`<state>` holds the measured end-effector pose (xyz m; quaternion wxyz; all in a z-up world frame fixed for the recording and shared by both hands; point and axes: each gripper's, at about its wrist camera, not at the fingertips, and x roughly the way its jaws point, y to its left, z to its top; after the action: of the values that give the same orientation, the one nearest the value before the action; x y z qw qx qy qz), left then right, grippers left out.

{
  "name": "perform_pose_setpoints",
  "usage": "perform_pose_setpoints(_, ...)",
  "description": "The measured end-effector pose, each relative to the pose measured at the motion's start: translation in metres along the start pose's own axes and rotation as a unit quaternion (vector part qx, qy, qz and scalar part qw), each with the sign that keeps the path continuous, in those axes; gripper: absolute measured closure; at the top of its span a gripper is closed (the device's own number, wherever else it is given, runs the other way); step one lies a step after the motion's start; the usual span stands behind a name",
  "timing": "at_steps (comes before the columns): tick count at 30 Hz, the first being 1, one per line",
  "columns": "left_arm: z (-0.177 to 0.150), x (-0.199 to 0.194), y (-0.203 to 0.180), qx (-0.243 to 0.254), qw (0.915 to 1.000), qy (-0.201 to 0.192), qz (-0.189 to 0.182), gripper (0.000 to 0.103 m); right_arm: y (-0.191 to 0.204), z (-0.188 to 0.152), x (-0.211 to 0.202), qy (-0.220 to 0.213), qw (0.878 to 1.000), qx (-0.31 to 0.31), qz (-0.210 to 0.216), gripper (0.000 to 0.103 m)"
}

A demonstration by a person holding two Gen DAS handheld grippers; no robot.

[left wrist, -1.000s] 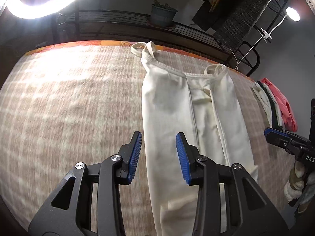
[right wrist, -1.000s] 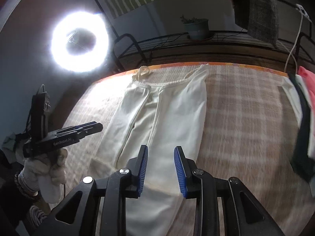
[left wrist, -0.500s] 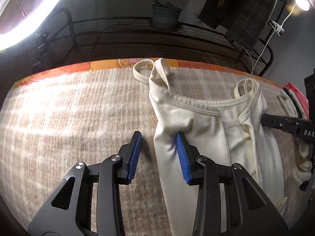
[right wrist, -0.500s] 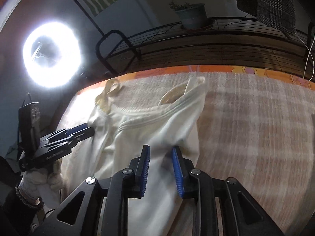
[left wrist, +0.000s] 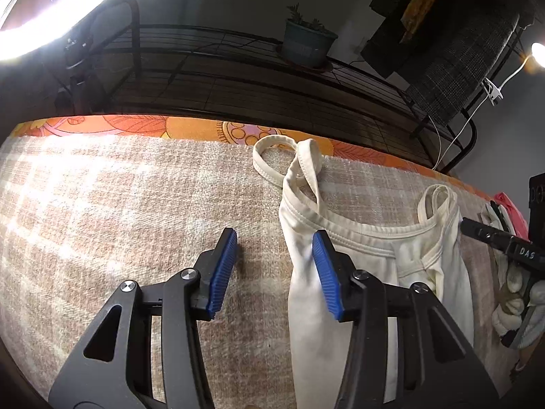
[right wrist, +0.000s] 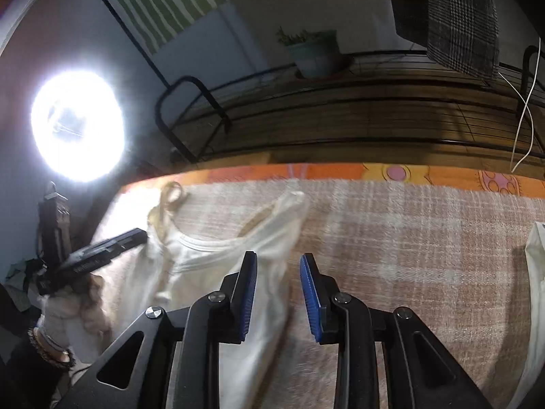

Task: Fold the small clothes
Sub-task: 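Grasp the straps with the left tool and fold them down over the hem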

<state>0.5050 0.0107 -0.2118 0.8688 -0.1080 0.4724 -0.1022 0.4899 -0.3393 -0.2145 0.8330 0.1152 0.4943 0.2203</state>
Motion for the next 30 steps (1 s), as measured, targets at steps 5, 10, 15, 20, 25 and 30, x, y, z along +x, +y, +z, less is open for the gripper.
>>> perform_pose_setpoints(5, 0.011, 0.011, -0.008, 0.01, 0.9999, 0.001, 0.009, 0.056, 0.0, 0.005, 0.021, 0.012, 1.0, -0.005, -0.013, 0.077)
perform_pose_setpoints(10, 0.015, 0.019, -0.02, 0.043, 0.9985, -0.003, 0.035, 0.085, 0.008, 0.009, 0.029, 0.008, 1.0, -0.01, -0.014, 0.086)
perform_pose_setpoints(15, 0.016, 0.018, -0.022, 0.021, 0.9996, -0.006, 0.021, 0.1, 0.017, 0.01, 0.024, 0.004, 1.0, -0.019, -0.019, 0.102)
perform_pose_setpoints(20, 0.007, -0.01, -0.026, 0.026, 0.9994, -0.023, 0.006, 0.1, 0.027, 0.012, 0.003, -0.018, 0.999, -0.026, -0.016, 0.103)
perform_pose_setpoints(25, -0.002, -0.047, -0.029, 0.022, 0.9988, -0.043, -0.007, 0.1, 0.039, 0.009, -0.025, -0.037, 0.999, -0.034, -0.009, 0.103)
perform_pose_setpoints(30, -0.014, -0.085, -0.035, 0.026, 0.9978, -0.059, -0.01, 0.1, 0.056, 0.0, -0.053, -0.049, 0.998, -0.047, -0.009, 0.103)
